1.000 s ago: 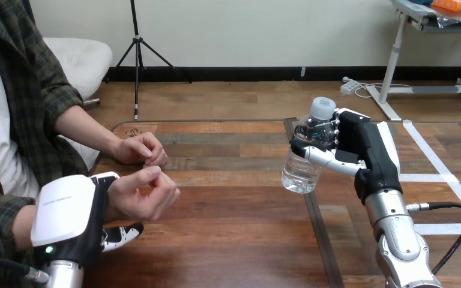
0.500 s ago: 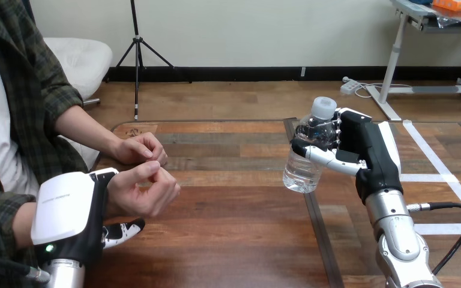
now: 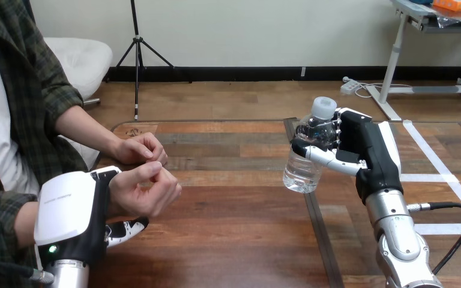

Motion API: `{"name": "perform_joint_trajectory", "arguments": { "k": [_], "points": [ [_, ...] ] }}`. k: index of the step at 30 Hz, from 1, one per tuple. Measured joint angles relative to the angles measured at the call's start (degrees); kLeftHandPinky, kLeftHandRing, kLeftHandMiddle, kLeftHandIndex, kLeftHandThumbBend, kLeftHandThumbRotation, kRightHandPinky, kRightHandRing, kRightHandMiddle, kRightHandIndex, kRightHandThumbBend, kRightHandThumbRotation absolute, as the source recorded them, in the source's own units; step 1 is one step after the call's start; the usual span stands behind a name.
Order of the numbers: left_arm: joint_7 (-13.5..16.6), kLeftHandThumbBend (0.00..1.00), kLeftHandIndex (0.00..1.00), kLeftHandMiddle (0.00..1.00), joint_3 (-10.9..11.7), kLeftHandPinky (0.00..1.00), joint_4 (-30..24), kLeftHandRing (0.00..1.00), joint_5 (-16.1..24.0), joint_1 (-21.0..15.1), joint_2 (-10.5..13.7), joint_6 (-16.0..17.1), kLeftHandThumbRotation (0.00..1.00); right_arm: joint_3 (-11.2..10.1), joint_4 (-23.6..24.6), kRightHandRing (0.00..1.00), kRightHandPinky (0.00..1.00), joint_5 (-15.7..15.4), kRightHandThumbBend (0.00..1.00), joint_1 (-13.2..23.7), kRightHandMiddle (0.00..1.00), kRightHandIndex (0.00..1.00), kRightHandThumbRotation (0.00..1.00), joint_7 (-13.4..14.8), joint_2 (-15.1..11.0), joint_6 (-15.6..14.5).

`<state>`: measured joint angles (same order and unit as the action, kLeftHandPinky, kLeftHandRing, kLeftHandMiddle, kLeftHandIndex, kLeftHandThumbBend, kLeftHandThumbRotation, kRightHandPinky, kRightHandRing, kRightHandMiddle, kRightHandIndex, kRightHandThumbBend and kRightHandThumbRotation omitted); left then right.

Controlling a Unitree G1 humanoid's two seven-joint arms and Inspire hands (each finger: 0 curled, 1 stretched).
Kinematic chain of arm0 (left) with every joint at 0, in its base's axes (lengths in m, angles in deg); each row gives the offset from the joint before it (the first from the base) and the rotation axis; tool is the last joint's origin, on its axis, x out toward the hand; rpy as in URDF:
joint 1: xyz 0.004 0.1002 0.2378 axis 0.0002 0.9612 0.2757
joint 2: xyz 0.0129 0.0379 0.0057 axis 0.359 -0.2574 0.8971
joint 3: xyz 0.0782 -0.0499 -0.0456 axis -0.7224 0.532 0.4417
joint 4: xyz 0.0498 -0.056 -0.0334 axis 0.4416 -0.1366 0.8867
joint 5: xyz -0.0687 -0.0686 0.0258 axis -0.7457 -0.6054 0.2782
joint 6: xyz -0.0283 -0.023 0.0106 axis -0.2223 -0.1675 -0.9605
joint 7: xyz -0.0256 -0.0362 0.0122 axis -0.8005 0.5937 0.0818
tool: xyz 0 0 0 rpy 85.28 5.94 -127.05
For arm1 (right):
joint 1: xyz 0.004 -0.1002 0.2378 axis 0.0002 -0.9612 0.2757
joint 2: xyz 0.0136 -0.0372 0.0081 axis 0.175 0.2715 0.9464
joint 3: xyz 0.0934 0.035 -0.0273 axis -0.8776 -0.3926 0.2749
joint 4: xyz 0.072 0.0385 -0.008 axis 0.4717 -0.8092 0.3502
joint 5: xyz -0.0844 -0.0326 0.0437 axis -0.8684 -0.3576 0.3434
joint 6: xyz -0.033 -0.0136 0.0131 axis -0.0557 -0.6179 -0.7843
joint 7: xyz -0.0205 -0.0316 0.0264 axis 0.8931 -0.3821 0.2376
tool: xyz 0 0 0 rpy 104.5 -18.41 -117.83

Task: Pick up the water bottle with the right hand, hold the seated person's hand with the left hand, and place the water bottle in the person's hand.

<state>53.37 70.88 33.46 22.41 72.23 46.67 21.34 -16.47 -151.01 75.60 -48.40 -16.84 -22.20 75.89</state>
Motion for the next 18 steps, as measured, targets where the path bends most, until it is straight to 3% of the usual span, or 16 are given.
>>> {"name": "perform_joint_trajectory", "arguments": {
  "k": [9,18],
  "points": [
    [1.56,0.88,0.44,0.42,-0.05,0.33,-0.01,0.38,0.04,0.10,-0.42,1.87,0.00,0.00,0.06,0.41,0.37,0.06,0.73,0.00,0.48,0.50,0.00,-0.15,0.00,0.05],
    [2.33,0.87,0.44,0.42,-0.21,0.34,-0.28,0.38,0.25,0.11,-1.16,2.91,0.00,0.00,0.26,0.42,0.37,0.85,0.72,0.00,0.48,0.50,0.00,-2.05,0.03,0.95]
  ]
}}
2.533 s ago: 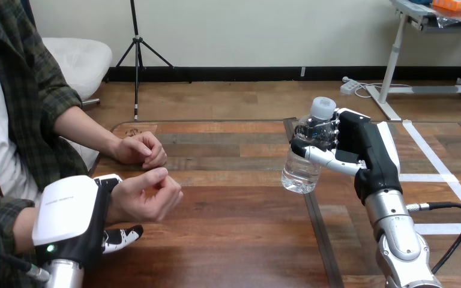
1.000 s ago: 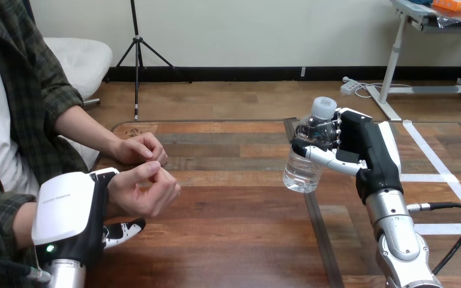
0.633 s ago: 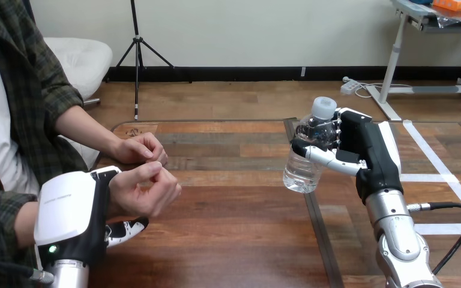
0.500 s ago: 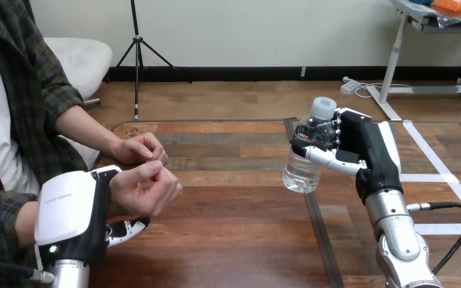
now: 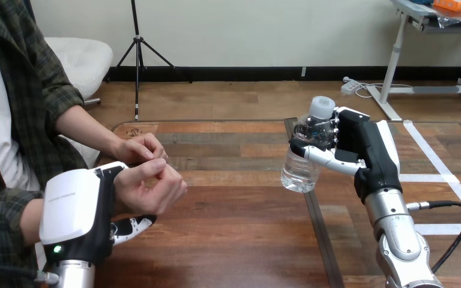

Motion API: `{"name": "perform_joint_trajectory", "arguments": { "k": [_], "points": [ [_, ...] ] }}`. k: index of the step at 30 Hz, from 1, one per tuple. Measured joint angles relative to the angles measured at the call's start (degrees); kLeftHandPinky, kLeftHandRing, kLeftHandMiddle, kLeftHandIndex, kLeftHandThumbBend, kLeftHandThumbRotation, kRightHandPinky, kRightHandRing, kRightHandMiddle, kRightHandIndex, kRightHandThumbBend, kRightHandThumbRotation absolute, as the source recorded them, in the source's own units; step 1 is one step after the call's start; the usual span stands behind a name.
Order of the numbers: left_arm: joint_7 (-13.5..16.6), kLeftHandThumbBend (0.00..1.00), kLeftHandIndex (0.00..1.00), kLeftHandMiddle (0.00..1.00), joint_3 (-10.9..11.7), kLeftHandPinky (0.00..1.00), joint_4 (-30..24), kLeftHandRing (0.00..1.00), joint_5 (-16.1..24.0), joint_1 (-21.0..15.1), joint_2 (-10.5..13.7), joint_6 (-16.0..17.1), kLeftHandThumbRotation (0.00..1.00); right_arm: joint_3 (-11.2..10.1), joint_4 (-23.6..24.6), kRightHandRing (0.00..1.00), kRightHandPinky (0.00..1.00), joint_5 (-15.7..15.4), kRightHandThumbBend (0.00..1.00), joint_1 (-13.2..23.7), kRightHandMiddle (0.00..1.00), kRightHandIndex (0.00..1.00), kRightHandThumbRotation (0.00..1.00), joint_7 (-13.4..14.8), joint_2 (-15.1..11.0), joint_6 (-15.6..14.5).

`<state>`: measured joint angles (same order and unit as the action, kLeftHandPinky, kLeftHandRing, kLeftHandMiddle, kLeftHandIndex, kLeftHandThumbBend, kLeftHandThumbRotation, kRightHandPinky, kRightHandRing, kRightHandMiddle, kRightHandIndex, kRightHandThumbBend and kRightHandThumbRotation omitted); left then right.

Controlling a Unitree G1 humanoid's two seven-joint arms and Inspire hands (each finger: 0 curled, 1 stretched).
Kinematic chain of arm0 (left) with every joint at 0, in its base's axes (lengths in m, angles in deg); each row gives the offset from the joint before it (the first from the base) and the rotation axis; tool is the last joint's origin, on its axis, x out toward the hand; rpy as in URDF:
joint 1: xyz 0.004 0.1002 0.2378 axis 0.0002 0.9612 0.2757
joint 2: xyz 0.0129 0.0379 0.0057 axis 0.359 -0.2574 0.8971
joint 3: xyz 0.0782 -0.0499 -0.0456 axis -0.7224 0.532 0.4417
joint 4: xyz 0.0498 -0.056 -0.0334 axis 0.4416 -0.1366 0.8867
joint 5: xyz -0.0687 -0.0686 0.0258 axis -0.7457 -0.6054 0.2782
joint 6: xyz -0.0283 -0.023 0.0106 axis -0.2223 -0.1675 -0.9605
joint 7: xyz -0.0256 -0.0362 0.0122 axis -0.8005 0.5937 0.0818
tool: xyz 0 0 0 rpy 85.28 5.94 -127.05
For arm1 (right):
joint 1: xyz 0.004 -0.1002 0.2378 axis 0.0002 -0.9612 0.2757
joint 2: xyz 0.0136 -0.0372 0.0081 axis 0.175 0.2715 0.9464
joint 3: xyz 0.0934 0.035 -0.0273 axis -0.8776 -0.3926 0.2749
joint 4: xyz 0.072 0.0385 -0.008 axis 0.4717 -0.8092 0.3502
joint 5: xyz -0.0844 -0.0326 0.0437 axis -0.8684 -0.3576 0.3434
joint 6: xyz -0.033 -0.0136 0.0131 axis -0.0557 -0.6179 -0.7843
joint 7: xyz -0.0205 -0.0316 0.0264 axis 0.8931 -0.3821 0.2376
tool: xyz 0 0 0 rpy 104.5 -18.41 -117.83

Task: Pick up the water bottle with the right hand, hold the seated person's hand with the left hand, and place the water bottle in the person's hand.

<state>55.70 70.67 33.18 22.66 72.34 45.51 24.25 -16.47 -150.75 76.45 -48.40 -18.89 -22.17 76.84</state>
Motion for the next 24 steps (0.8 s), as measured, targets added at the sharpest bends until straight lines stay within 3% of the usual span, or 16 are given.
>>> {"name": "perform_joint_trajectory", "arguments": {
  "k": [24],
  "points": [
    [-0.20,0.91,0.41,0.39,-2.55,0.30,-1.89,0.35,1.14,0.11,-1.38,1.91,0.00,0.10,4.23,0.43,0.39,0.27,0.72,0.00,0.48,0.50,0.00,-2.93,0.45,1.34]
  ]
}}
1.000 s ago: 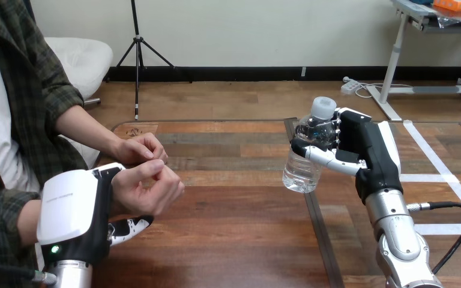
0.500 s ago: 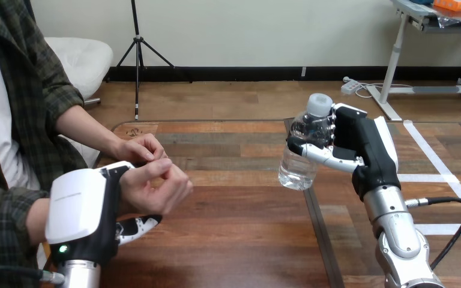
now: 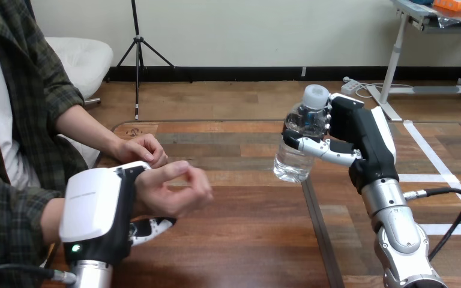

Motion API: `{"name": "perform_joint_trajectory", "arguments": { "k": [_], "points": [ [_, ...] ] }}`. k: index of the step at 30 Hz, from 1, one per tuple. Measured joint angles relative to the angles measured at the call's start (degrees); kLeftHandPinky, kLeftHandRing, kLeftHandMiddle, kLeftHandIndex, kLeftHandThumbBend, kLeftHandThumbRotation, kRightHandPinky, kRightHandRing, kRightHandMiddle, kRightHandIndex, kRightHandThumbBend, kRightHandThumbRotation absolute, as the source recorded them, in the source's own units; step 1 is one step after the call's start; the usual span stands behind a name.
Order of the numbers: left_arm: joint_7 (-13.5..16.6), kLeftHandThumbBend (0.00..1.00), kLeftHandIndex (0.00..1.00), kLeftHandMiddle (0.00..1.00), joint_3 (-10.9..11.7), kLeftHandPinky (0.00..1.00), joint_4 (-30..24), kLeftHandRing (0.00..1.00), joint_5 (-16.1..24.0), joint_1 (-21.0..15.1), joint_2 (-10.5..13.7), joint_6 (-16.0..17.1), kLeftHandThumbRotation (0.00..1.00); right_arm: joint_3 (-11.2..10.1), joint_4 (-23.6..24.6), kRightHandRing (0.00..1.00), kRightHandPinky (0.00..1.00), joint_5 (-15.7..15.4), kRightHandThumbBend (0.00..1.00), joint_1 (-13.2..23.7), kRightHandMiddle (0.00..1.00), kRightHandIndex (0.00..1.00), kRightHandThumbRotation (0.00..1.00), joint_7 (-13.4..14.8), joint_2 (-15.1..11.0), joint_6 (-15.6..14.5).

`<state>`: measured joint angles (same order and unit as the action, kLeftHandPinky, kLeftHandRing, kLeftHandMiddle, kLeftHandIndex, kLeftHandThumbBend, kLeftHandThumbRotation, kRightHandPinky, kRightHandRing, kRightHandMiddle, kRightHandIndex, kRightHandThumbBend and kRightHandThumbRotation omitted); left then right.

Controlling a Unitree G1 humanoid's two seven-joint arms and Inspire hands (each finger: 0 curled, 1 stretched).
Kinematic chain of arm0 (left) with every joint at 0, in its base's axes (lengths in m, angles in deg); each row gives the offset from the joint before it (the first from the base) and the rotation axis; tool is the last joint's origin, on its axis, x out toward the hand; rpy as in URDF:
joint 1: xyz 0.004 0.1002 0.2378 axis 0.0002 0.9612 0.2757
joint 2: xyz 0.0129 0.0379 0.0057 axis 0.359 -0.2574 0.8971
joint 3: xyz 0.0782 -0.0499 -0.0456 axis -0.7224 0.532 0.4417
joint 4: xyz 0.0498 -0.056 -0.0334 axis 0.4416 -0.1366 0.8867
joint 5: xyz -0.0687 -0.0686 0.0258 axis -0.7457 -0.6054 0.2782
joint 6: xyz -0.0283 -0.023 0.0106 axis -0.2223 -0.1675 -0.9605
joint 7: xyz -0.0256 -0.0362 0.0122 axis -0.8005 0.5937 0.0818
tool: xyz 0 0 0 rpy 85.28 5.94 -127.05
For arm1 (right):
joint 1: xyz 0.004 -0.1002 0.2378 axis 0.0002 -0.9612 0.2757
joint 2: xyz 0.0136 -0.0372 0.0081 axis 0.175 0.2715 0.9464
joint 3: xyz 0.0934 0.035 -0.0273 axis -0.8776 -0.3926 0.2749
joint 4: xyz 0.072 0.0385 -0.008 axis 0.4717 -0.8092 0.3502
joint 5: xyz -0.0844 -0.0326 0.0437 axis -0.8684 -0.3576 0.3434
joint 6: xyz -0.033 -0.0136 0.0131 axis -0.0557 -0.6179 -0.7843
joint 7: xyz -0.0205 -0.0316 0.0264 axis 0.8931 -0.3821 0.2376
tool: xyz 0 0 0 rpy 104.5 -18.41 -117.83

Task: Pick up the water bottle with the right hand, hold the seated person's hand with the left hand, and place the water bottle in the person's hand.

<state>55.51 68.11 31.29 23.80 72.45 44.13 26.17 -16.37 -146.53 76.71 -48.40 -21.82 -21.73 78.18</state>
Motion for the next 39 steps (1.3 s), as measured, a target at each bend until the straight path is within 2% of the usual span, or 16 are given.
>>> {"name": "perform_joint_trajectory", "arguments": {
  "k": [10,17,23,39],
  "points": [
    [0.05,0.92,0.41,0.38,-1.20,0.30,-1.08,0.34,0.93,0.01,-0.99,0.62,0.00,0.00,0.76,0.43,0.38,0.32,0.72,0.00,0.48,0.50,0.00,-0.77,1.05,0.20],
    [0.04,0.93,0.41,0.38,-1.98,0.29,-1.75,0.34,1.66,0.09,-1.61,1.31,0.00,0.02,1.18,0.42,0.38,1.61,0.71,0.00,0.48,0.50,0.00,-2.63,2.14,0.20],
    [0.04,0.93,0.40,0.38,-2.62,0.28,-1.97,0.33,2.05,0.09,-1.71,2.19,0.00,0.04,1.79,0.42,0.38,2.12,0.70,0.00,0.48,0.50,0.00,-4.30,2.75,0.20],
    [-0.90,0.92,0.41,0.39,-4.60,0.31,-2.80,0.35,2.75,0.44,-1.81,2.32,0.00,0.09,2.55,0.43,0.40,2.46,0.69,0.00,0.48,0.50,0.00,-6.45,4.02,0.21]
  ]
}}
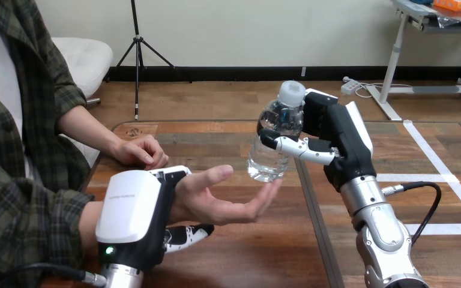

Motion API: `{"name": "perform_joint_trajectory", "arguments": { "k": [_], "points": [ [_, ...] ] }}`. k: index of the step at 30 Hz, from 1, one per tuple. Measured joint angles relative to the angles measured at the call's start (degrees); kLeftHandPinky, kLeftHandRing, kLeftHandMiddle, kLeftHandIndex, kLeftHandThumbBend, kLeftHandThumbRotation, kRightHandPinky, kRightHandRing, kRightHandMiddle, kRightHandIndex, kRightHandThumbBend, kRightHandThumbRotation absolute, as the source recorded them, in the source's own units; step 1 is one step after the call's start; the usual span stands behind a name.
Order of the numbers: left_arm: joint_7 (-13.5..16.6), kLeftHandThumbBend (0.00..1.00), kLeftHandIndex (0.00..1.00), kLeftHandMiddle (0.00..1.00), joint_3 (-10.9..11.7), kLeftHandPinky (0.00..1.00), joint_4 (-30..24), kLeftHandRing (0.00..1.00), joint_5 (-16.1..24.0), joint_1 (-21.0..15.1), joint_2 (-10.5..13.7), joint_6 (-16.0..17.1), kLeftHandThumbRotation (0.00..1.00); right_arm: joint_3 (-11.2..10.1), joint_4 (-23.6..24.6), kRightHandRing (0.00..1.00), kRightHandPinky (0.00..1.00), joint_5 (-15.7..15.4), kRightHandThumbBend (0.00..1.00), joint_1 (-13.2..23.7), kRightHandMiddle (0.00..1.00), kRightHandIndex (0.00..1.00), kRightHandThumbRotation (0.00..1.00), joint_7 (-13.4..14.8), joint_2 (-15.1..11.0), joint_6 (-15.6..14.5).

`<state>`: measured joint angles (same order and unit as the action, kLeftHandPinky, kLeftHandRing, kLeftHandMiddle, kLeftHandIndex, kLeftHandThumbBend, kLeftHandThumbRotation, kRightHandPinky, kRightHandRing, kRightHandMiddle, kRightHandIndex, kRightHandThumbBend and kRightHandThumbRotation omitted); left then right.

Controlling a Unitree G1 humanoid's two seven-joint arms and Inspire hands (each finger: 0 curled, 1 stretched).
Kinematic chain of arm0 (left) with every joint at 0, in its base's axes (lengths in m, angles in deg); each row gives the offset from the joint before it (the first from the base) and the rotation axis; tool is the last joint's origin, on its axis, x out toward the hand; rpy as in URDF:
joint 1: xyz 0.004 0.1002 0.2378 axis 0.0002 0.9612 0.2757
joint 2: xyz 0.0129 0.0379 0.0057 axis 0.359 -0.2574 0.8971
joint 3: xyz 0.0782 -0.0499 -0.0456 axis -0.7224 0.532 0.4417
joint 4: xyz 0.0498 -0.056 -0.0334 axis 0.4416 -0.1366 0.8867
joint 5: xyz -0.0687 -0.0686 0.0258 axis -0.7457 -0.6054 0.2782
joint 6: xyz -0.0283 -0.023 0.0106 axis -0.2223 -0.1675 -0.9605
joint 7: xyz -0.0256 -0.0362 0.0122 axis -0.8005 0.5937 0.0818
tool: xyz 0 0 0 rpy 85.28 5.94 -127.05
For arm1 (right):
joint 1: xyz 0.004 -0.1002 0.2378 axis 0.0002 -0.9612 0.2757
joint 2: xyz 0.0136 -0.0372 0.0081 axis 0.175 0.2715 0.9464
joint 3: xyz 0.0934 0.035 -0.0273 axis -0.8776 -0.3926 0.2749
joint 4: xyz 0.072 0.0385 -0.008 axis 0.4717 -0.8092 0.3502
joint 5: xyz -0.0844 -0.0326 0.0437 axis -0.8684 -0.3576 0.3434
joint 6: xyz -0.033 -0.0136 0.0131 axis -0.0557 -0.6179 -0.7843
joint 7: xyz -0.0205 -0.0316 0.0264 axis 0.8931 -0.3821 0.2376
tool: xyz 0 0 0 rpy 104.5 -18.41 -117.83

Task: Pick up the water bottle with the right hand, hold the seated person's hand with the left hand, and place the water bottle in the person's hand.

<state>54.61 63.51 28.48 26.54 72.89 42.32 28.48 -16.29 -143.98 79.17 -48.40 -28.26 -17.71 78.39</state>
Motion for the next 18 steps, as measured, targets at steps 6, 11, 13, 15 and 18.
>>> {"name": "perform_joint_trajectory", "arguments": {
  "k": [6,11,13,15,18],
  "points": [
    [-0.10,0.93,0.41,0.39,-0.56,0.31,0.00,0.35,0.48,0.08,-0.14,0.00,0.00,0.00,0.05,0.43,0.40,0.84,0.69,0.00,0.48,0.50,0.00,-1.28,0.05,0.00],
    [-0.09,0.93,0.41,0.39,-1.03,0.30,0.00,0.34,0.69,0.09,-0.21,0.00,0.00,0.01,0.61,0.43,0.39,0.98,0.70,-0.06,0.48,0.49,0.00,-1.60,0.11,0.00],
    [-0.09,0.93,0.41,0.39,-1.18,0.30,0.01,0.34,0.77,0.09,-0.23,0.00,0.00,0.02,1.07,0.42,0.39,0.98,0.70,-0.12,0.48,0.49,0.00,-1.66,0.16,0.00],
    [-0.09,0.93,0.41,0.39,-1.27,0.30,0.01,0.34,0.89,0.09,-0.24,0.00,0.00,0.05,1.61,0.42,0.38,0.98,0.71,-0.22,0.47,0.49,0.00,-1.69,0.20,0.00],
    [-0.09,0.93,0.41,0.39,-1.37,0.30,0.01,0.34,1.00,0.09,-0.29,0.00,0.00,0.14,2.52,0.40,0.36,0.98,0.71,-0.38,0.47,0.49,0.00,-1.68,0.27,0.00]
  ]
}}
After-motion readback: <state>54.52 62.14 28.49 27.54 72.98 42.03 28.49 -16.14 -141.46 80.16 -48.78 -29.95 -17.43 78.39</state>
